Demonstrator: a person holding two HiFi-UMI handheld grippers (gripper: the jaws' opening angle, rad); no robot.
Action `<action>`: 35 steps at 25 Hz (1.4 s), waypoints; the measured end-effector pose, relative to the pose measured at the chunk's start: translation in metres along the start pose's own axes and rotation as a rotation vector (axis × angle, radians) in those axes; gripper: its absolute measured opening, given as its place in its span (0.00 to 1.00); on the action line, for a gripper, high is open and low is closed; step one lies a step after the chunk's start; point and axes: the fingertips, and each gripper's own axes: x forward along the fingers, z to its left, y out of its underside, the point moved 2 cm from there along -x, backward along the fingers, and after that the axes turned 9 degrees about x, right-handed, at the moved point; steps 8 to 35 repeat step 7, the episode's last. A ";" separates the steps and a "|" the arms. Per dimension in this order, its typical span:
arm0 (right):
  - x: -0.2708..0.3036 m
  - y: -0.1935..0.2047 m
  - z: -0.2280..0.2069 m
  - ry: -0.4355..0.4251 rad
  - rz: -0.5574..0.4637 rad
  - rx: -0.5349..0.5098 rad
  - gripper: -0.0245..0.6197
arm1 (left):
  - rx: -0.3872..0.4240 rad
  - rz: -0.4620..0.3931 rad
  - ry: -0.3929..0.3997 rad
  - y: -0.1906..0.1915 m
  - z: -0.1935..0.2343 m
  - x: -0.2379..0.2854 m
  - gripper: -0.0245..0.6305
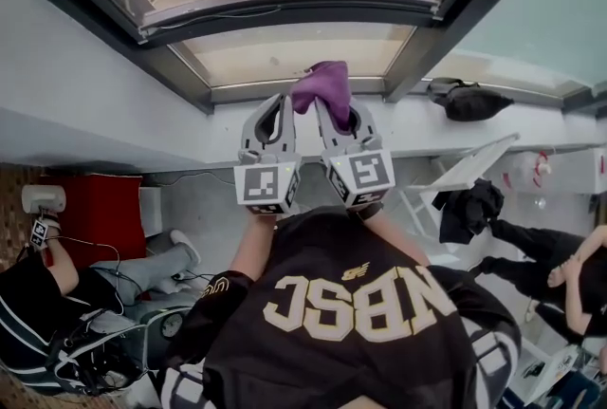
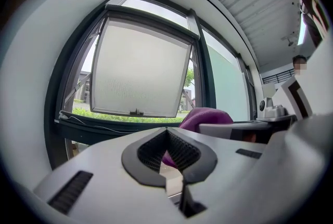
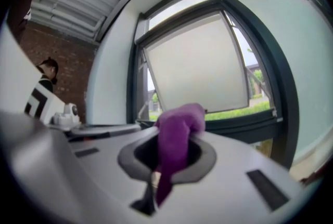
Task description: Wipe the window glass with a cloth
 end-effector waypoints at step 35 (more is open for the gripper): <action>0.008 0.006 0.005 0.004 0.000 -0.001 0.10 | -0.002 -0.003 -0.025 0.005 0.016 -0.016 0.07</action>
